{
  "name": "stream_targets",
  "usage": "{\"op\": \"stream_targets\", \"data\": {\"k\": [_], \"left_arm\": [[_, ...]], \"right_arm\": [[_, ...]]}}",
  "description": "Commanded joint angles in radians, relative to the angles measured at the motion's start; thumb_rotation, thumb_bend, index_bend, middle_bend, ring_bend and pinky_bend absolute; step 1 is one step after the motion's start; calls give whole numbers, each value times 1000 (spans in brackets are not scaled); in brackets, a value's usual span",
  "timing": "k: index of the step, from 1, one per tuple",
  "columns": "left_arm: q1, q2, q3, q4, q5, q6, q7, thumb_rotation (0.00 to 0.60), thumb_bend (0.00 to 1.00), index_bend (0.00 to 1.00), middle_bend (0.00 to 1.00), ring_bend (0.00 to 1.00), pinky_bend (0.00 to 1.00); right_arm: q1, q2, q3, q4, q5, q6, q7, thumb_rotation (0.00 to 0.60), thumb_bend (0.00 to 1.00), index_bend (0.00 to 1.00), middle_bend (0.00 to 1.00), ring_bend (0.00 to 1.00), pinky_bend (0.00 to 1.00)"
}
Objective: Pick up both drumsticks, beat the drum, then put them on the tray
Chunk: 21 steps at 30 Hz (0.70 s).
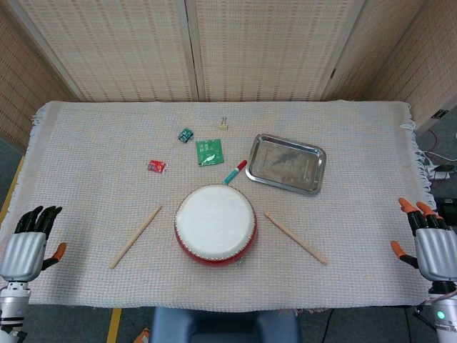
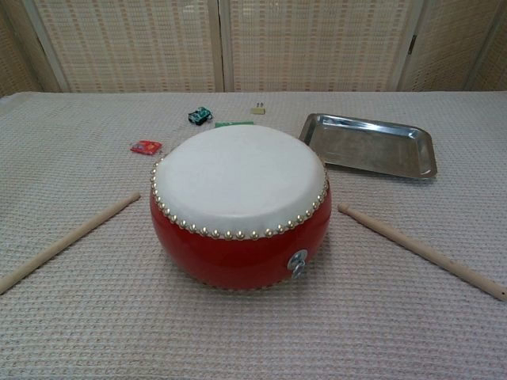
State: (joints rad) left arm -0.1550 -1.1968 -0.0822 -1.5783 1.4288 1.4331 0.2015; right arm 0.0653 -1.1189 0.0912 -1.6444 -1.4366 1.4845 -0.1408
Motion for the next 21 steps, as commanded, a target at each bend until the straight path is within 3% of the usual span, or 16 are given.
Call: {"op": "stream_targets", "data": {"k": [1, 12, 21], "left_arm": [[-2, -6, -1, -2, 1, -1, -9, 600, 336, 116, 101, 48, 115], [-11, -6, 10, -23, 28, -6, -21, 600, 335, 117, 107, 50, 126], [-55, -42, 39, -27, 51, -94, -54, 600, 335, 116, 108, 50, 126]], "right_arm": [[3, -2, 2, 2, 3, -4, 2, 600, 175, 110, 228, 98, 259], [-2, 8, 1, 8, -14, 14, 23, 600, 175, 110, 228, 98, 259], [-11, 21, -3, -1, -39, 39, 30, 600, 175, 110, 228, 98, 260]]}}
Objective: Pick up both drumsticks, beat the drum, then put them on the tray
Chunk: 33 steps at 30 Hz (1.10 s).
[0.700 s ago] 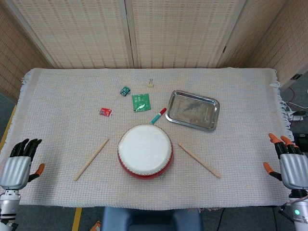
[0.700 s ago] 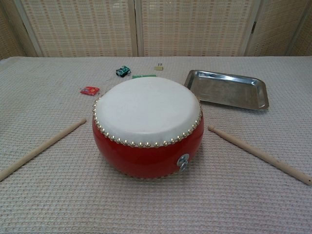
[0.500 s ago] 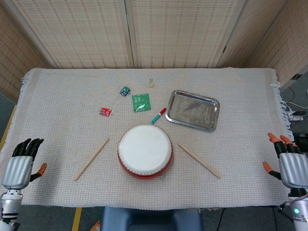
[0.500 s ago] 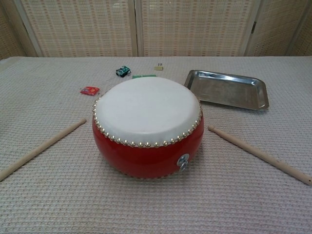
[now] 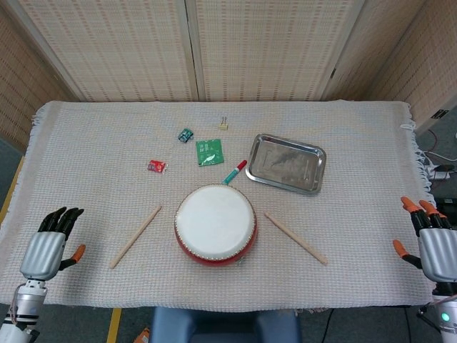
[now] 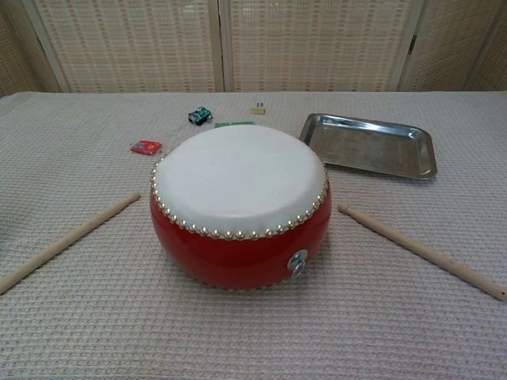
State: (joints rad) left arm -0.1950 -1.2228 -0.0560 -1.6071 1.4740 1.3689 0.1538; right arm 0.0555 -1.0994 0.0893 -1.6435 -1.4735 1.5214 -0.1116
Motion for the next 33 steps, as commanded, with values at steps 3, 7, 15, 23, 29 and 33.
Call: {"op": "stream_targets", "data": {"k": [3, 7, 15, 23, 29, 33], "left_arm": [[-35, -43, 24, 5, 6, -72, -9, 600, 335, 116, 107, 50, 126], [-60, -92, 32, 20, 1, -120, 1, 600, 335, 116, 104, 50, 125], [-101, -170, 35, 52, -64, -215, 75, 600, 335, 113, 87, 50, 125], [-113, -218, 38, 92, -132, -253, 146, 600, 335, 113, 88, 50, 124], [-114, -220, 45, 101, -181, -270, 198, 600, 335, 113, 85, 33, 124], [-112, -219, 44, 110, -214, -268, 235, 600, 336, 130, 83, 30, 124]], "right_arm": [[-2, 2, -4, -2, -5, 1, 2, 600, 175, 110, 228, 98, 260], [-2, 3, -6, -4, -7, -1, 5, 600, 175, 111, 224, 98, 259], [-5, 4, -7, -2, -6, -2, 13, 600, 175, 110, 221, 98, 259], [-6, 5, -7, -1, -4, -2, 19, 600, 175, 111, 221, 98, 259], [-4, 5, -7, -1, -4, -8, 24, 600, 175, 110, 221, 98, 259], [-4, 5, -7, 0, -7, -6, 27, 600, 175, 111, 221, 98, 260]]}}
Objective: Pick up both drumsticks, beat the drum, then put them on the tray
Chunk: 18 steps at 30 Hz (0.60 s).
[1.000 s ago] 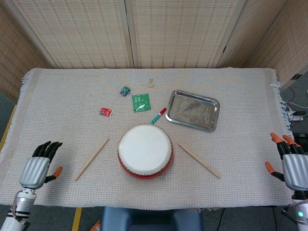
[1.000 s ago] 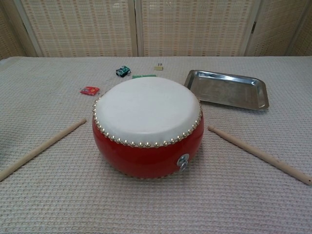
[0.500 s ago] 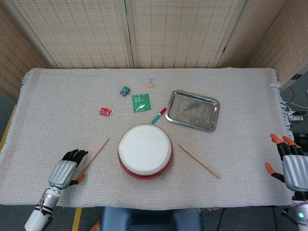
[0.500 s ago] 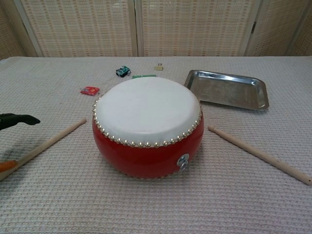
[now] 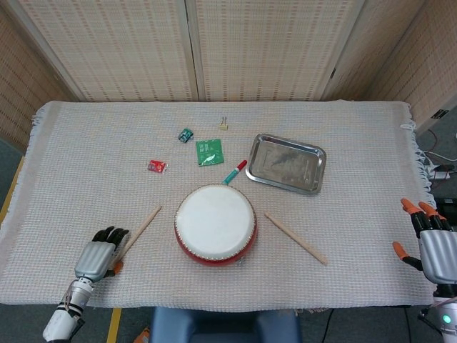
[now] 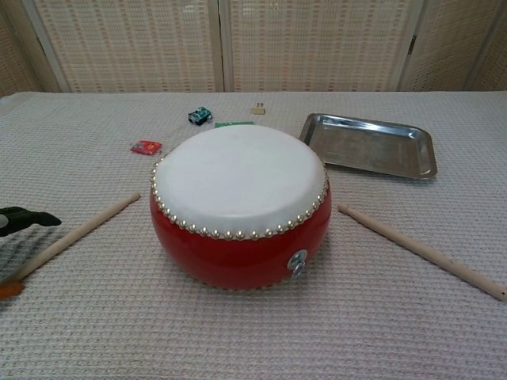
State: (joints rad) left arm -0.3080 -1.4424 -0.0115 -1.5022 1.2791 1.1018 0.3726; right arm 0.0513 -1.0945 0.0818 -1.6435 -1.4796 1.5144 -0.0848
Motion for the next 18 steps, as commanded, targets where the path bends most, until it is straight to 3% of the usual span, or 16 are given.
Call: {"op": "stream_targets", "data": {"k": [1, 18], "left_arm": [[1, 3, -1, 4, -31, -4, 21, 600, 336, 137, 83, 29, 124], [-11, 10, 6, 18, -51, -24, -15, 600, 394, 499, 122, 26, 124]], "right_arm": [[0, 0, 0, 0, 0, 0, 1, 600, 175, 111, 221, 98, 260], [-4, 1, 1, 1, 5, 1, 12, 600, 175, 111, 221, 98, 259]]}}
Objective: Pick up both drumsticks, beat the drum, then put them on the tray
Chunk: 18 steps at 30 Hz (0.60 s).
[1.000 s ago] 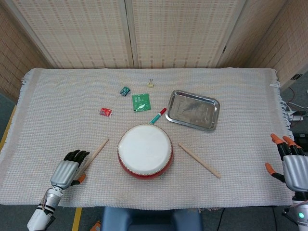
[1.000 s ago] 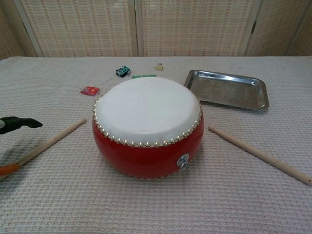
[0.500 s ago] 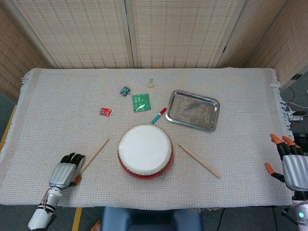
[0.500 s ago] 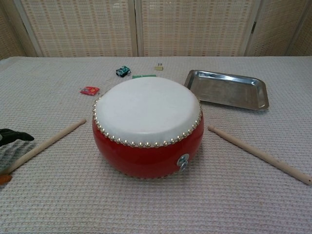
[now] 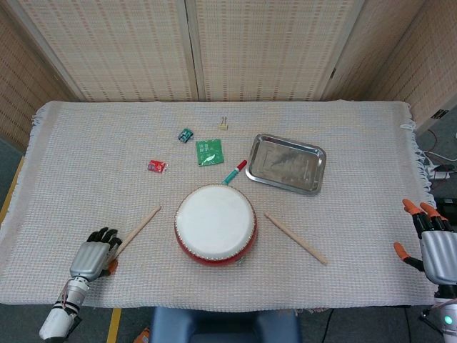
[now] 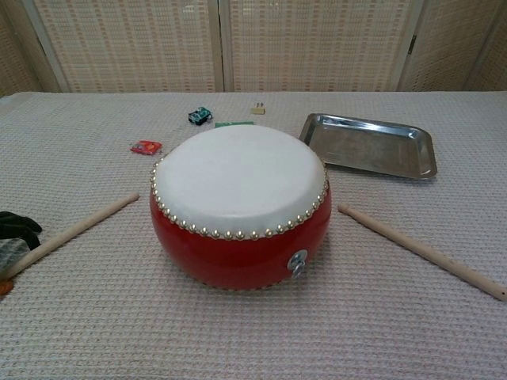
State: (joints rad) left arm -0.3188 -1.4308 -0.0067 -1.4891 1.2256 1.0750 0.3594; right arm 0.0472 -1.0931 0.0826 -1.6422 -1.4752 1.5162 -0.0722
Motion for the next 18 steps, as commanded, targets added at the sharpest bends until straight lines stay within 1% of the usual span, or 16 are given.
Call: {"op": "stream_targets", "data": {"k": [1, 6, 10, 16, 18], "left_arm": [[0, -2, 2, 11, 7, 8, -4, 600, 394, 509, 125, 25, 124], [11, 9, 8, 53, 47, 44, -37, 600, 395, 563, 148, 26, 123], [22, 34, 21, 109, 74, 58, -72, 600, 394, 580, 157, 25, 122], [42, 62, 27, 163, 86, 71, -140, 600, 392, 567, 157, 25, 119], [48, 61, 22, 170, 87, 80, -158, 600, 392, 536, 156, 25, 119]], "right_arm": [[1, 0, 0, -1, 1, -2, 0, 600, 175, 111, 221, 98, 259], [2, 1, 2, -3, 1, -3, -4, 600, 175, 111, 221, 98, 259], [2, 2, 3, -9, 3, -2, -8, 600, 175, 111, 221, 98, 259], [4, -1, 1, -15, -2, -4, -12, 600, 175, 111, 221, 98, 259], [6, -1, 0, -18, -2, -7, -13, 600, 175, 111, 221, 98, 259]]}}
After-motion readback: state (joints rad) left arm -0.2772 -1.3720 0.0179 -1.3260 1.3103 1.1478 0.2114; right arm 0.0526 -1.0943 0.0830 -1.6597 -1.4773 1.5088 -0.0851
